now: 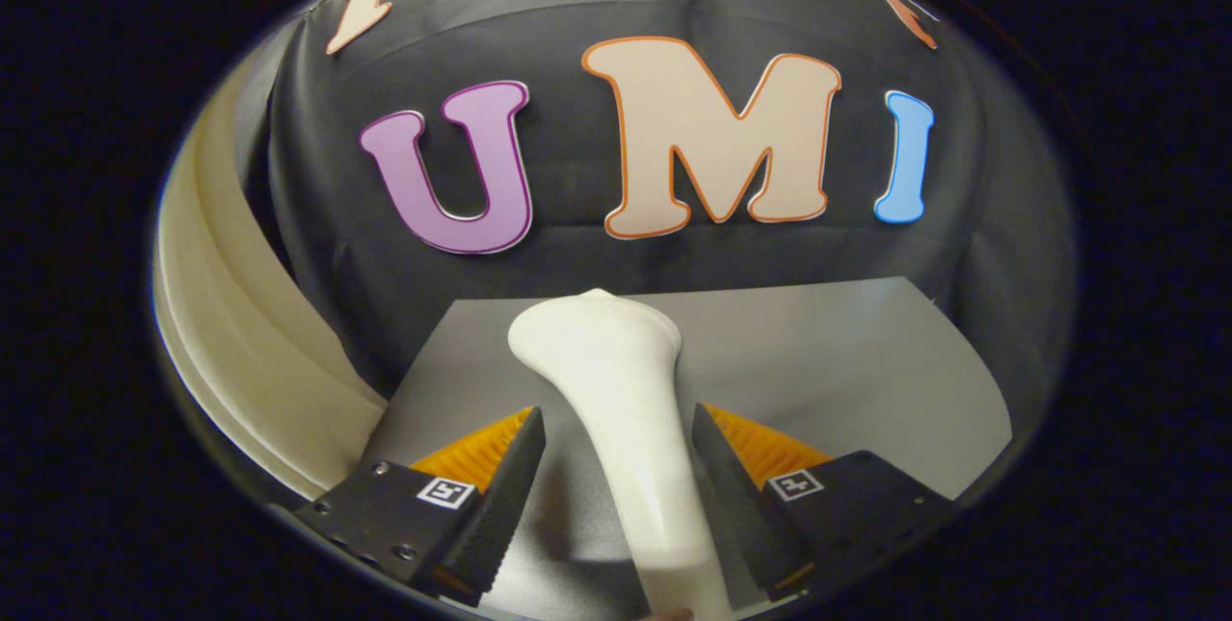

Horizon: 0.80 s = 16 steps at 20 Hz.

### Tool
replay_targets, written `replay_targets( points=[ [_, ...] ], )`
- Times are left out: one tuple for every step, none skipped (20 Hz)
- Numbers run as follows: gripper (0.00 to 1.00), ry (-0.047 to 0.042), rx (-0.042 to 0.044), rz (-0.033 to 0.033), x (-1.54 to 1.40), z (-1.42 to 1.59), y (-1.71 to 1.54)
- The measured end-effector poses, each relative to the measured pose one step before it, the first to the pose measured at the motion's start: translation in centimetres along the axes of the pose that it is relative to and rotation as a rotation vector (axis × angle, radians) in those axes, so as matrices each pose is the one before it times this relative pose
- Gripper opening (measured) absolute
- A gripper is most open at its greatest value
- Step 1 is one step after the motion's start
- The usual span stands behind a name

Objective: Iron the clothes twice with a garment steamer, once on the left side and once on the right side.

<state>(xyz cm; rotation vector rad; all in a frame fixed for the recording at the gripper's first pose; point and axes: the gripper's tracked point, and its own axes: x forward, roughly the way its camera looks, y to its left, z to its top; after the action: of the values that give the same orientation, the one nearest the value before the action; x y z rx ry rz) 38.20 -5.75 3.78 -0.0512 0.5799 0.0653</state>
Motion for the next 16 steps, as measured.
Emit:
replay_targets(
  points=[
    [0.93, 0.00069, -0.00133, -0.00787, 0.357, 0.201, -0.078],
    [0.87, 0.00452, -0.00253, -0.00759, 0.383, 0.133, -0.173],
    [0.8, 0.00337, 0.00909, -0.00347, 0.194, 0.052, -0.157],
    [0.75, -0.00183, 0.01088, 0.00767, 0.153, 0.055, 0.008],
    [0.7, -0.00048, 0.00126, 0.00433, -0.102, 0.03, 0.004],
    [0.67, 0.01703, -0.00865, -0.00011, 0.124, -0.07, 0.014],
    [0.66, 0.01156, -0.01538, -0.00641, -0.125, -0.146, -0.034],
    [0.64, 0.00827, -0.01575, -0.01484, -0.064, -0.096, -0.106],
    [0.63, 0.00652, -0.00158, -0.02274, 0.462, -0.232, -0.279],
    [0.63, 0.02347, 0.00596, -0.00145, -0.269, -0.598, -0.025],
    [0.62, -0.03204, 0.01592, 0.00469, 0.183, 0.792, 0.137],
    [0.62, 0.01656, 0.00607, -0.00063, 0.138, -0.469, -0.019],
    [0.62, -0.02717, -0.0024, -0.00365, -0.036, 0.096, 0.004],
    [0.62, -0.00416, 0.00763, -0.00947, 0.056, 0.075, 0.162],
    [0.62, -0.01399, -0.01568, -0.02074, -0.319, 0.066, 0.163],
    [0.6, -0.01418, -0.05513, -0.03616, -0.141, 0.028, -0.367]
  ],
)
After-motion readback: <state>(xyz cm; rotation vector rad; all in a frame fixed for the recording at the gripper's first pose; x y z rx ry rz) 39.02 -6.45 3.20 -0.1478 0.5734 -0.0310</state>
